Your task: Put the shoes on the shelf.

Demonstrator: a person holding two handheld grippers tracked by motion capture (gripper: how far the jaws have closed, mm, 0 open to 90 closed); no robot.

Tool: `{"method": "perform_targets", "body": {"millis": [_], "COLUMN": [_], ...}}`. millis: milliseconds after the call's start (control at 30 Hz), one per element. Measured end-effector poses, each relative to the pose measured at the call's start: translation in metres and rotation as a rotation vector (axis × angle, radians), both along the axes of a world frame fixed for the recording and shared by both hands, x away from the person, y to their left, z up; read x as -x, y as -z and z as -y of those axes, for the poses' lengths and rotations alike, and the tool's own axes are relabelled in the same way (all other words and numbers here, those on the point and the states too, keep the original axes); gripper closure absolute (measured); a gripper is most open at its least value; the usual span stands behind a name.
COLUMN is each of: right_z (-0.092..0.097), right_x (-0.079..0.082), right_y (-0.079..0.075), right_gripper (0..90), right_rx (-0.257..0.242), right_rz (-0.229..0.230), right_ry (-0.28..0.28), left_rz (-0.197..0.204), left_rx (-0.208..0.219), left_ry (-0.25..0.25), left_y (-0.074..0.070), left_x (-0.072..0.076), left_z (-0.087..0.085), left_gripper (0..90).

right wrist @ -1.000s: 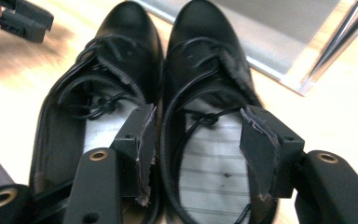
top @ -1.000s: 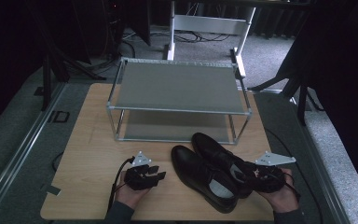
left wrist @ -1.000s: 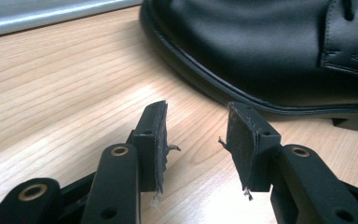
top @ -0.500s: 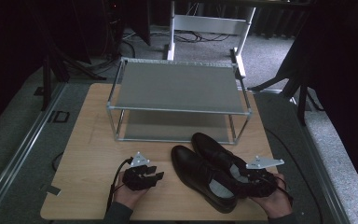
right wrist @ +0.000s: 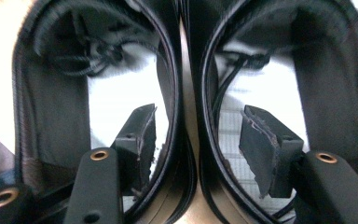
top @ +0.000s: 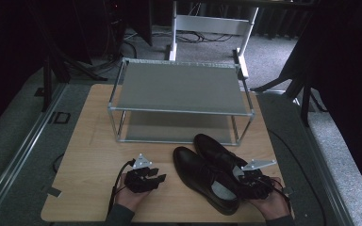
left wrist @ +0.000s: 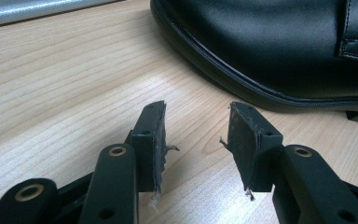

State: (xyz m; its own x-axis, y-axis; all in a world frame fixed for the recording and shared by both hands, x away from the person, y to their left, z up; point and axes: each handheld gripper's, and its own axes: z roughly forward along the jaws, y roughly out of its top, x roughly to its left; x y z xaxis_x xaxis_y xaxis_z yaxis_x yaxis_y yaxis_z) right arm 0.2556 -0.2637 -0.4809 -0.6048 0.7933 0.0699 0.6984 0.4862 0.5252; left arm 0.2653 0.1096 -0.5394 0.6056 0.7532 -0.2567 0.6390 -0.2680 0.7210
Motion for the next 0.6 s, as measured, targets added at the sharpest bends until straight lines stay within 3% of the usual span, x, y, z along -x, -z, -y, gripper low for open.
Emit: {"method": "perform_targets", "body": {"millis": [67, 300, 467, 600], "right_z": [-0.0005, -0.0025, -0.0054, -0.0075], "right_x": [-0.0013, -0.0029, -0.0037, -0.0034], "right_y": [0.0024, 0.0016, 0.0014, 0.0019], "right_gripper": [46.4, 51.8, 68.1, 75.7], "right_rx": [-0.003, 0.035, 0.029, 0.035], "right_rz": [-0.026, -0.044, -0.064, -0.065], "right_ry": [0.005, 0.027, -0.001, -0.006], "left_rz": [-0.001, -0.003, -0.003, -0.004], "left_rx": [-0.001, -0.001, -0.001, 0.002], "left_ry": [0.002, 0.003, 0.002, 0.003], "left_y": [0.0001, 0.0003, 0.0005, 0.0013], "left_x": [0.0001, 0.0005, 0.0005, 0.0005], "left_z": [0.0002, 0.0006, 0.0002, 0.0007], "left_gripper": [56.8, 56.8, 56.8, 56.8]}}
